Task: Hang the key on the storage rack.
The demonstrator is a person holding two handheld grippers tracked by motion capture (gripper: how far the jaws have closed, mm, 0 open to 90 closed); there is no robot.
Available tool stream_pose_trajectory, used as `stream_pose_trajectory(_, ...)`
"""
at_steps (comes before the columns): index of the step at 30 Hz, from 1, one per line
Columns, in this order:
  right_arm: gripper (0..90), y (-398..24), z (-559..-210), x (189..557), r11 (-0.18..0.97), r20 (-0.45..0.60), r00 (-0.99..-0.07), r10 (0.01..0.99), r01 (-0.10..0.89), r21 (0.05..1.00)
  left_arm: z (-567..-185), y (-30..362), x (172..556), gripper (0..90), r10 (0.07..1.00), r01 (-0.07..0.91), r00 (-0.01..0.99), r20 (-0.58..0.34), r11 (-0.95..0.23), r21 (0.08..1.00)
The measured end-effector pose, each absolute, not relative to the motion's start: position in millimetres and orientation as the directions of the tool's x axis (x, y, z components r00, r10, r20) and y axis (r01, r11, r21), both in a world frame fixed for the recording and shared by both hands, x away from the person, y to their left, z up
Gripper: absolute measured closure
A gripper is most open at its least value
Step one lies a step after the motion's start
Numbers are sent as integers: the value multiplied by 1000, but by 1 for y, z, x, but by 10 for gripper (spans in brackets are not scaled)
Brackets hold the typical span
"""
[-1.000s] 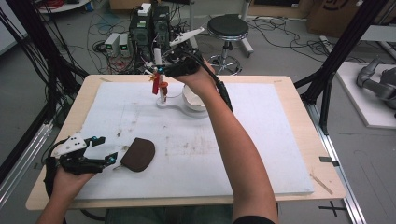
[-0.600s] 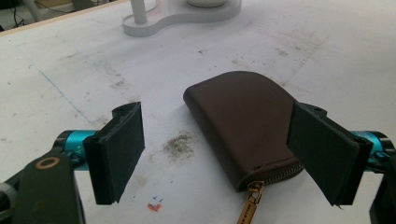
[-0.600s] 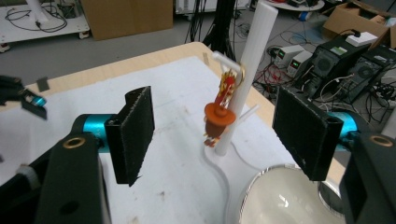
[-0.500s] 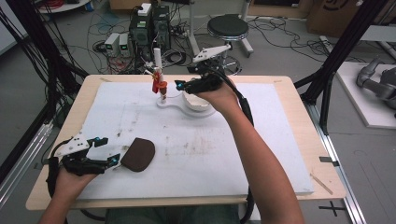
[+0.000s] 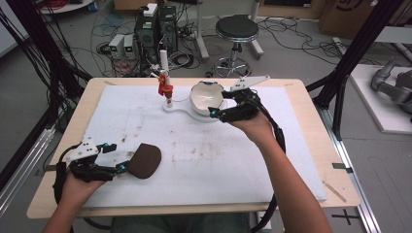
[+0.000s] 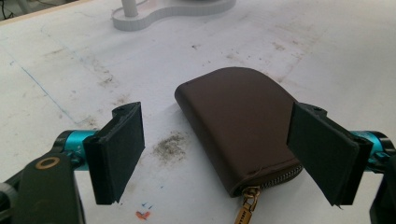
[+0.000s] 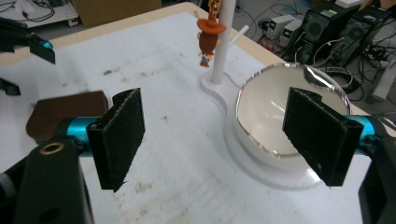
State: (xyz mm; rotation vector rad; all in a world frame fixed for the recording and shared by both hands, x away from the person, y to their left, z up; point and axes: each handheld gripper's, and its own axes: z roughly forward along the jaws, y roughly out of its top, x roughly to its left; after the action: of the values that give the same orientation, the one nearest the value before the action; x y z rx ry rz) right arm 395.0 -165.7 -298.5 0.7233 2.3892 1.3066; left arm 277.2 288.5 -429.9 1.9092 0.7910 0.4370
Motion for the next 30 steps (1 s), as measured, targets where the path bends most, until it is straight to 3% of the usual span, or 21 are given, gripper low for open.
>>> stream_pose_trajectory(22, 203, -244, -380, 326, 328, 52, -756, 652, 344, 880, -433, 285, 285, 187, 679, 343, 732, -61, -290, 894)
stream_pose_trajectory(30, 203, -263, -397, 318, 269, 79, -712, 697, 362, 893, -432, 283, 289, 187, 667, 330, 743, -58, -289, 899)
